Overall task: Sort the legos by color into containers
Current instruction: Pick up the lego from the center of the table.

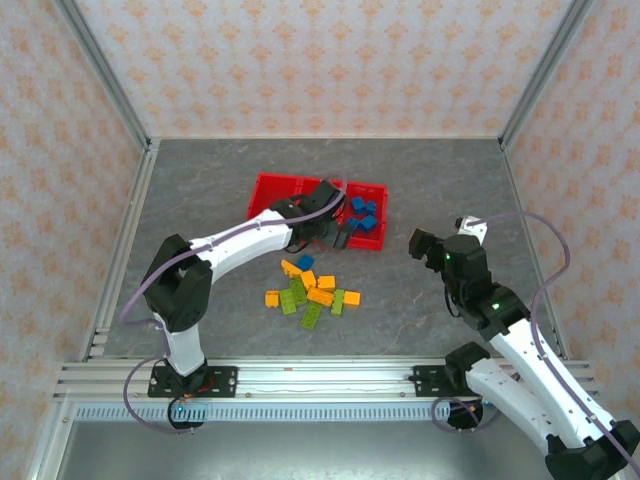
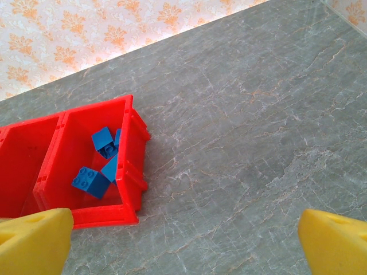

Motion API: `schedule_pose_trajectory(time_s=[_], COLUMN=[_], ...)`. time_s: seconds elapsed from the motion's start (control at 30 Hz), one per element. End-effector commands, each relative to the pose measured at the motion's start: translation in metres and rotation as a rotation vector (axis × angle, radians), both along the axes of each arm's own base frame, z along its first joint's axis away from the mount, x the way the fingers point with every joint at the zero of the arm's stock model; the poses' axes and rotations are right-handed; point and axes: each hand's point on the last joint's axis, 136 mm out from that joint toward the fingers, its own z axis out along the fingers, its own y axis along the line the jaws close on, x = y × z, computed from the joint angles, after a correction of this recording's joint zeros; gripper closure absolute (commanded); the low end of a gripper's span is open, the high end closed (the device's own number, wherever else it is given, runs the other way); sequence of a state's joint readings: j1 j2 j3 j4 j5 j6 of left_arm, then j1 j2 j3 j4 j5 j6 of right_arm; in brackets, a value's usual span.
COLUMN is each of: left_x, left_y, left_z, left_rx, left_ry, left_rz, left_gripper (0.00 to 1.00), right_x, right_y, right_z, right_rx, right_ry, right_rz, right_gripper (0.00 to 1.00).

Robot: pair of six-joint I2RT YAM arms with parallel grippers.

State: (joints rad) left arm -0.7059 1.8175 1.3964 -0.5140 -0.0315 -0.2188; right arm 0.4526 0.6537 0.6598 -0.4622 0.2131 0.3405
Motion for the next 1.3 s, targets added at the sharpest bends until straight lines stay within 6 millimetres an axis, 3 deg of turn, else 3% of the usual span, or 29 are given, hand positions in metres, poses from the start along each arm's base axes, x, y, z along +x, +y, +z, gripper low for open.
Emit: schedule_pose_trajectory(time_s=[0.0, 0.17, 0.43, 0.83, 0.97, 1.27], left_x=[-0.010, -0.020, -0.030, -0.035, -0.037, -0.037], left_y=[0.021, 0.031, 0.045, 0.051, 0.050, 0.053], left_z=[-0.012, -0.039, -0.067, -0.088, -0.104, -0.112], left_rx=[0.089, 0.131, 0.166, 0.167, 0.177, 0.188], left_ry=[0.028, 0.098, 0.162, 0.212, 0.245, 0.250], left_rz=[0.002, 0.034, 0.061, 0.086, 0.087, 0.099], left_gripper=[0.10, 0.19, 0.27, 0.43, 0.46, 0.60], right_x=[0.000, 0.000, 0.000, 0.001, 0.001, 0.002], right_y=[-0.004, -0.004, -0.004, -0.003, -0.002, -0.001], right_z=[-0.001, -0.001, -0.002, -0.004, -0.004, -0.005], right_rx=[0.002, 0.001, 0.000, -0.001, -0.001, -0.002], right_ry=[-0.010, -0.008, -0.006, 0.000, 0.003, 0.007], right_rz=[-0.022, -0.023, -0.023, -0.019, -0.017, -0.015], right_gripper=[0.00, 0.00, 0.00, 0.00, 0.00, 0.00])
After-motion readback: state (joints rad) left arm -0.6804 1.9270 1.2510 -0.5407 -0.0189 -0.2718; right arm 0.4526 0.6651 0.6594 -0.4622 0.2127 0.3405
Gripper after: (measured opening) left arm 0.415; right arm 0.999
